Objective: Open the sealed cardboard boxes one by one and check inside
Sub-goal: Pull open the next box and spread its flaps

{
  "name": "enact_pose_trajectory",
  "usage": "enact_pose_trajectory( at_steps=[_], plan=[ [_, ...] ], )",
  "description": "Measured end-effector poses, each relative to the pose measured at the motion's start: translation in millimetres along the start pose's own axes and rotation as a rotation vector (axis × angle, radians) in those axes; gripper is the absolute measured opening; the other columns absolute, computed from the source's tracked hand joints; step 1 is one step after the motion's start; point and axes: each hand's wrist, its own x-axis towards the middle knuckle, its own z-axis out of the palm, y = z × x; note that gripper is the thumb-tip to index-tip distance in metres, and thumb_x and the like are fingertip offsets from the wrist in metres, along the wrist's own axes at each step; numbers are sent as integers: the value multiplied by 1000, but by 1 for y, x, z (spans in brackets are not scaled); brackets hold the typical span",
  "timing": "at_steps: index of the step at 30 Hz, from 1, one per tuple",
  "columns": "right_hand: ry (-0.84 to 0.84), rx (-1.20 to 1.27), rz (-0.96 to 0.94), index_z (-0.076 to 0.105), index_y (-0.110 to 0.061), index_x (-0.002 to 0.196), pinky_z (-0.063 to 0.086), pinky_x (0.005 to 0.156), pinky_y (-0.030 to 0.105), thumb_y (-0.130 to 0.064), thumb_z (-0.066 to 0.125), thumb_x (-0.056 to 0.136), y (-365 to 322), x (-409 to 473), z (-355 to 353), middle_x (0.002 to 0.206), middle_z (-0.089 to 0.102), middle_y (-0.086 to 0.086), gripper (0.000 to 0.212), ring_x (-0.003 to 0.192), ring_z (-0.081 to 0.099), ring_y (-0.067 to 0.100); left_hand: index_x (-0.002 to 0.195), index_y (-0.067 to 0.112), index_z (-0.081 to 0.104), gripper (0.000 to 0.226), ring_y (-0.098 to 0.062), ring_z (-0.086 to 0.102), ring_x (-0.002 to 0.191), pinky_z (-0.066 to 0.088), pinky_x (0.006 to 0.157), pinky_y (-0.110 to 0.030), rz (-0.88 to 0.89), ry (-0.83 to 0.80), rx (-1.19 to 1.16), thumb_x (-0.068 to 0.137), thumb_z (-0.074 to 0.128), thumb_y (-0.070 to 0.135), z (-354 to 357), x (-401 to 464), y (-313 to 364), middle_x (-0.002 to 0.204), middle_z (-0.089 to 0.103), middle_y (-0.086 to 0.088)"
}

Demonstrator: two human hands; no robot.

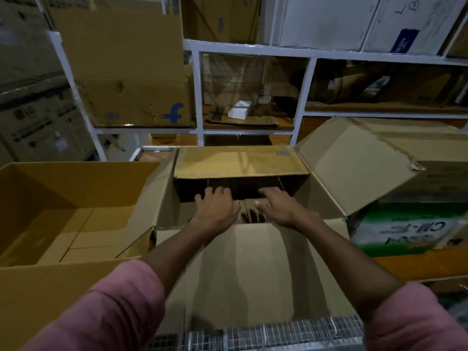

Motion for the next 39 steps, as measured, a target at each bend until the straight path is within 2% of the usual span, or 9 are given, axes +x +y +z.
enact_pose_trajectory(
  at_steps=[3, 6, 9, 11, 15, 23, 27, 34, 39],
  plan=[
    [-184, -73, 11, 46, -19, 146, 48, 103, 47, -48, 53, 98, 8, 48, -4, 144, 52, 12, 57, 127, 54, 30, 126, 16, 53, 38, -34, 45, 127, 31, 105, -59, -15, -165, 74, 101, 42, 43, -1, 31, -4, 133, 57, -13],
    [-248, -129, -1, 19, -18, 160, 36, 115, 51, -49, 56, 98, 18, 86, 1, 162, 27, 16, 79, 145, 33, 38, 136, 15, 47, 45, -37, 35, 137, 27, 111, -62, -25, -224, 68, 100, 47, 43, 7, 59, -5, 145, 48, -14],
    [-80, -166, -69, -4, -26, 161, 14, 122, 61, -55, 53, 97, 22, 112, -8, 167, 4, 15, 91, 152, 9, 44, 159, 15, 16, 78, -37, 4, 154, 11, 121, -63, 3, -69, 98, 98, 50, 49, 12, 94, -4, 168, 13, -12],
    [60, -141, -149, -15, -32, 160, 4, 123, 61, -55, 49, 99, 26, 133, -24, 169, -11, 10, 91, 155, -5, 40, 162, 21, -1, 87, -33, -13, 155, 2, 123, -61, 26, 80, 94, 98, 50, 51, 8, 122, -4, 170, -9, -8],
    [181, -138, -195, -19, -37, 158, -3, 120, 63, -54, 43, 102, 36, 183, -47, 163, -35, -6, 85, 152, -28, 31, 162, 23, -5, 89, -32, -23, 153, 0, 122, -63, 5, 162, 110, 97, 44, 58, -2, 174, -5, 168, -23, -4],
    [128, -156, -160, -5, -31, 162, -5, 118, 69, -59, 36, 102, 54, 254, -39, 168, -25, -3, 78, 153, -22, 37, 161, 23, -11, 91, -35, -35, 147, -12, 118, -66, -63, 101, 160, 97, 31, 70, 15, 228, -24, 163, -34, -7],
    [138, -201, -149, -4, -31, 161, -8, 117, 70, -61, 38, 100, 57, 263, -24, 164, -34, -1, 81, 150, -30, 37, 161, 22, -13, 92, -35, -34, 148, -13, 116, -68, -78, 66, 141, 97, 32, 70, 25, 236, -29, 164, -34, -6],
    [160, -148, -148, -3, -34, 161, -4, 119, 69, -60, 41, 100, 48, 241, -32, 168, -25, -1, 80, 152, -25, 36, 160, 26, -16, 94, -35, -36, 146, -15, 114, -67, -68, 110, 134, 96, 36, 71, 23, 223, -28, 161, -38, -6],
    [139, -152, -127, -12, -35, 160, -7, 120, 66, -62, 36, 101, 33, 194, -48, 166, -30, -2, 81, 151, -30, 32, 160, 26, -16, 92, -36, -36, 146, -10, 118, -69, -41, 142, 146, 97, 33, 70, 6, 188, -22, 160, -40, -8]
  ],
)
